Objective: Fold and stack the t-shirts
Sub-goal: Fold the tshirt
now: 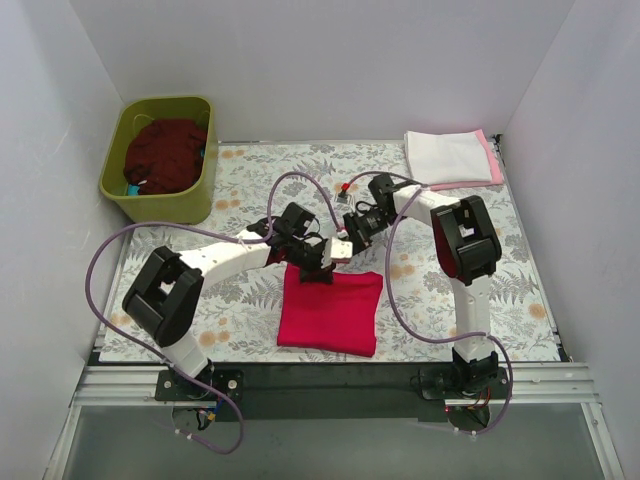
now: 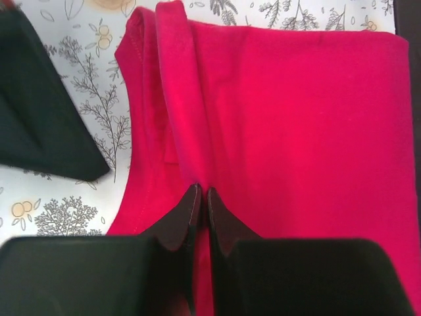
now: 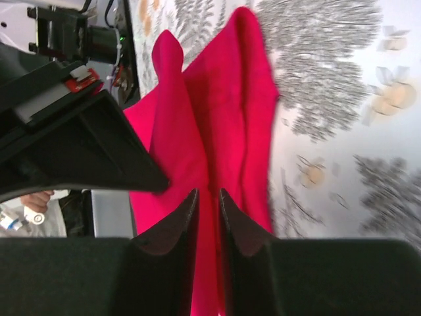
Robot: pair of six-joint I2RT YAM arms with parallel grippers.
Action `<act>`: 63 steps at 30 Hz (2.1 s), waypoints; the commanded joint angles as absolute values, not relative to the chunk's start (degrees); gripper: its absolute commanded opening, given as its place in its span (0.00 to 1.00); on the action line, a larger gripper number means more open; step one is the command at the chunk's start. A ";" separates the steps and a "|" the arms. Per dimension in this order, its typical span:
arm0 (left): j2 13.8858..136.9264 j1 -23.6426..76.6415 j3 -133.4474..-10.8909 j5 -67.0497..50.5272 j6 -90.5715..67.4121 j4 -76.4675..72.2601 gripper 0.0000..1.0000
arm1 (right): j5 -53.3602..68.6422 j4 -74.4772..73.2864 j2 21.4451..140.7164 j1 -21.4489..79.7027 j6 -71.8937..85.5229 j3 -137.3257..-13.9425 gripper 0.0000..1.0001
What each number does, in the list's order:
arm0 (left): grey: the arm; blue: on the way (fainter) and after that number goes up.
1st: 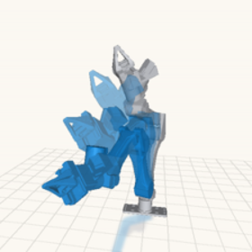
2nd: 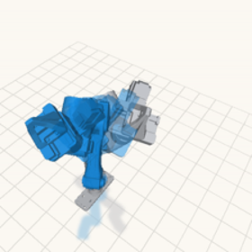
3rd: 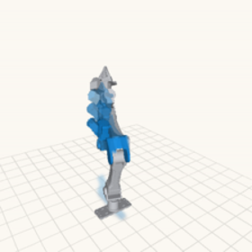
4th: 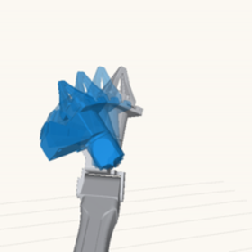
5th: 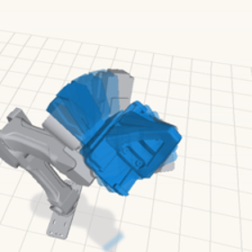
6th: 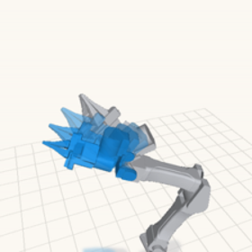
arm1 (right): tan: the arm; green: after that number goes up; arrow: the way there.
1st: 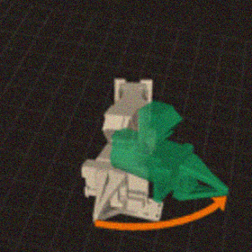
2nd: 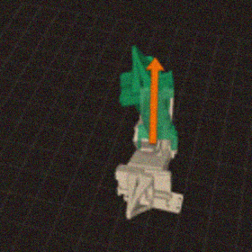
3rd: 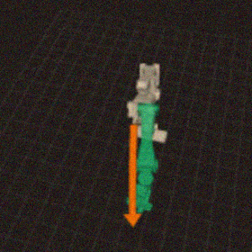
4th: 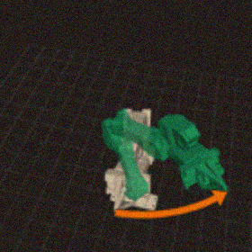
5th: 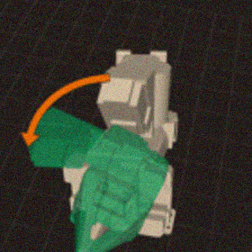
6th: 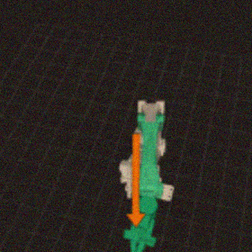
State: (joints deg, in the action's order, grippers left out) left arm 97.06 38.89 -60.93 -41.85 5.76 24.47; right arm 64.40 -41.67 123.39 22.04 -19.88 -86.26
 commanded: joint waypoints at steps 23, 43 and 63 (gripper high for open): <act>88.94 40.69 -60.11 -33.84 9.31 15.73 0.00 | 68.20 -38.58 135.35 26.46 -18.90 -80.51 0.18; 91.58 40.34 -58.89 -30.59 11.42 9.94 0.00 | 69.00 -38.50 135.00 26.89 -19.60 -79.45 0.19; 82.89 40.17 -60.64 -28.12 2.14 20.11 0.37 | 48.97 -44.20 127.35 26.63 -21.87 -94.29 0.38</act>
